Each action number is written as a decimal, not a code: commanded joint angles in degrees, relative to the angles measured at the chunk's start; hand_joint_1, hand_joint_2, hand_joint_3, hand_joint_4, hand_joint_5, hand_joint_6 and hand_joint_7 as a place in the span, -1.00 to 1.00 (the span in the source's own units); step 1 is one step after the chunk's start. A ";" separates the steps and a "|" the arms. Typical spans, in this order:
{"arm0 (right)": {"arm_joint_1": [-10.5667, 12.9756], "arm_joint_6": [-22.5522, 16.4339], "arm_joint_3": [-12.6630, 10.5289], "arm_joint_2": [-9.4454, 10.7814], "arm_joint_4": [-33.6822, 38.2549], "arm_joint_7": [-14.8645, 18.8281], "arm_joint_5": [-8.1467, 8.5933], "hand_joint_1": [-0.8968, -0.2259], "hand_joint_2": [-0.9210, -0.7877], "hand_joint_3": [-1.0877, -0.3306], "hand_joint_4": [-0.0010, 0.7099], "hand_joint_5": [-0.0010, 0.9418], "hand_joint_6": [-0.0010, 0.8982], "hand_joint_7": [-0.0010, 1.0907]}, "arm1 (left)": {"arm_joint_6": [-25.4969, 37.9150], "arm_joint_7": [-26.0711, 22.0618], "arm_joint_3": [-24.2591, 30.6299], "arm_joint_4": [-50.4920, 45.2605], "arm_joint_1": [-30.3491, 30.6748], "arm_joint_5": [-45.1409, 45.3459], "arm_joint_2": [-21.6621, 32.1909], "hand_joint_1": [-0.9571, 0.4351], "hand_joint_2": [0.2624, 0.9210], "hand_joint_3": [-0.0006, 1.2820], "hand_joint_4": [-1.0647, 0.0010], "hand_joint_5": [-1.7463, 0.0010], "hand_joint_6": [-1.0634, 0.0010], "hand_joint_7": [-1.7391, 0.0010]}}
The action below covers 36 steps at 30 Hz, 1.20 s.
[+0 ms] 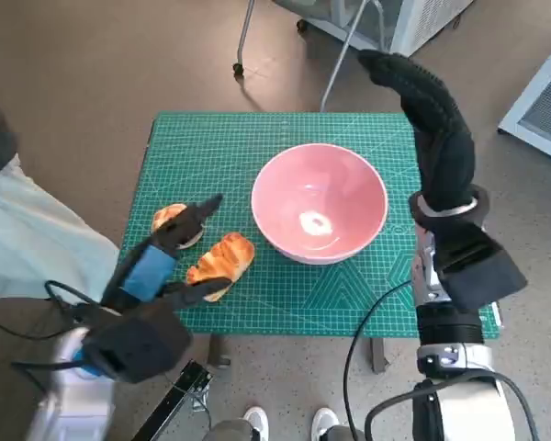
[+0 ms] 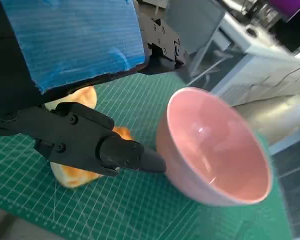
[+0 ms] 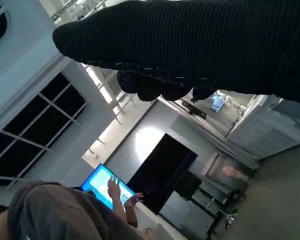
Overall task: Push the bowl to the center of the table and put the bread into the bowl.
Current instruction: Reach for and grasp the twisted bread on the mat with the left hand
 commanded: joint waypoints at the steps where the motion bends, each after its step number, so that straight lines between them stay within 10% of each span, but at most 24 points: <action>1: 1.28 -0.16 0.55 -0.32 0.50 -0.69 -0.75 -0.18 -1.00 -0.33 -0.18 -0.94 -1.00 0.42 | 2.96 0.66 -2.87 1.41 -0.82 3.92 -0.37 -0.39 0.88 -1.00 0.62 0.98 0.42 0.95; 25: 1.59 -0.29 1.40 -0.52 0.90 -0.45 0.67 -0.24 -1.00 -0.32 -0.18 -0.94 -1.00 0.36 | 7.43 3.20 -13.38 24.08 -10.08 14.48 -5.43 -0.42 0.90 -1.00 0.60 0.99 0.40 0.96; 36: 2.04 -0.30 1.77 -0.23 0.13 0.47 2.03 -0.27 -1.00 -0.32 -0.21 -0.95 -1.00 0.36 | 3.49 7.22 -12.85 38.42 -13.93 13.51 -8.11 -0.15 0.91 -1.00 0.28 0.91 0.18 0.88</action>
